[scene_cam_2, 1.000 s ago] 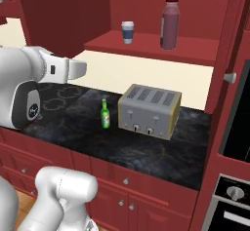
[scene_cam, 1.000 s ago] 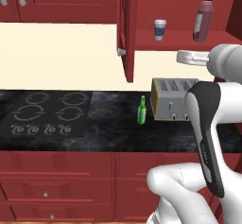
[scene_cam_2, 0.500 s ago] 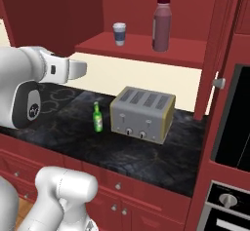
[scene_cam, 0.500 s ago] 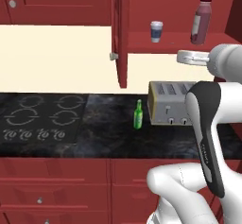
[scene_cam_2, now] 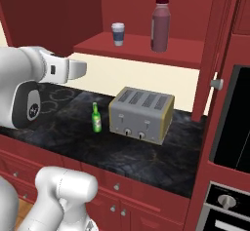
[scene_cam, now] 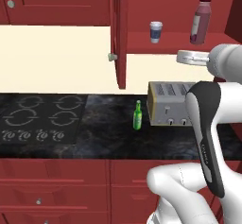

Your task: Sort all alcoholic drinks to one cabinet, and non-alcoholic drinks to the other.

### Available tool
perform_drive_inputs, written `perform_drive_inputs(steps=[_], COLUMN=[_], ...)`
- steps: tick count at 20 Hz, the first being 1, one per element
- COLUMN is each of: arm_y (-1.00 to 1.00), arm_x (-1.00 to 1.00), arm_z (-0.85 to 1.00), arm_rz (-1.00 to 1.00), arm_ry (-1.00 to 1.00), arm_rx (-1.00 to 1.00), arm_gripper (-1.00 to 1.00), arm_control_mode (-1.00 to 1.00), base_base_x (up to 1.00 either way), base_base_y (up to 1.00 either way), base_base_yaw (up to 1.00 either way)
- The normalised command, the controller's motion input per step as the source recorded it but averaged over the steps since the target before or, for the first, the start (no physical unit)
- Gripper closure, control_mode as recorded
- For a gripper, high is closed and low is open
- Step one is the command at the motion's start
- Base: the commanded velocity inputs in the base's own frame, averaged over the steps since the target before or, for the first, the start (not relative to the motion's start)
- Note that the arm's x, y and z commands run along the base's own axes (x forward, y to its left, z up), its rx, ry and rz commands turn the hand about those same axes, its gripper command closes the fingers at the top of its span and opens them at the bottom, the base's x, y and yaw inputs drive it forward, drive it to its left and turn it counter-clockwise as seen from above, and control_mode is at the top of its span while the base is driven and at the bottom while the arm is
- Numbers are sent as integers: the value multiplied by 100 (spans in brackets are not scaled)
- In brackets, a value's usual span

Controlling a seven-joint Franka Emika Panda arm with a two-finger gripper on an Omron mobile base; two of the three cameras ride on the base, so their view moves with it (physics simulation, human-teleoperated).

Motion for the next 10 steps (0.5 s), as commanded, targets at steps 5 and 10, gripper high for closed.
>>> perform_drive_inputs(steps=[5,10], arm_y=[0,-3], arm_x=[0,1], arm_z=[0,0], arm_rz=[0,0], arm_ry=[0,1], arm_rx=[0,0], arm_gripper=[-100,-100], arm_control_mode=[100,-100], base_base_x=[19,10], base_base_y=[-28,-20], base_base_yaw=[0,0])
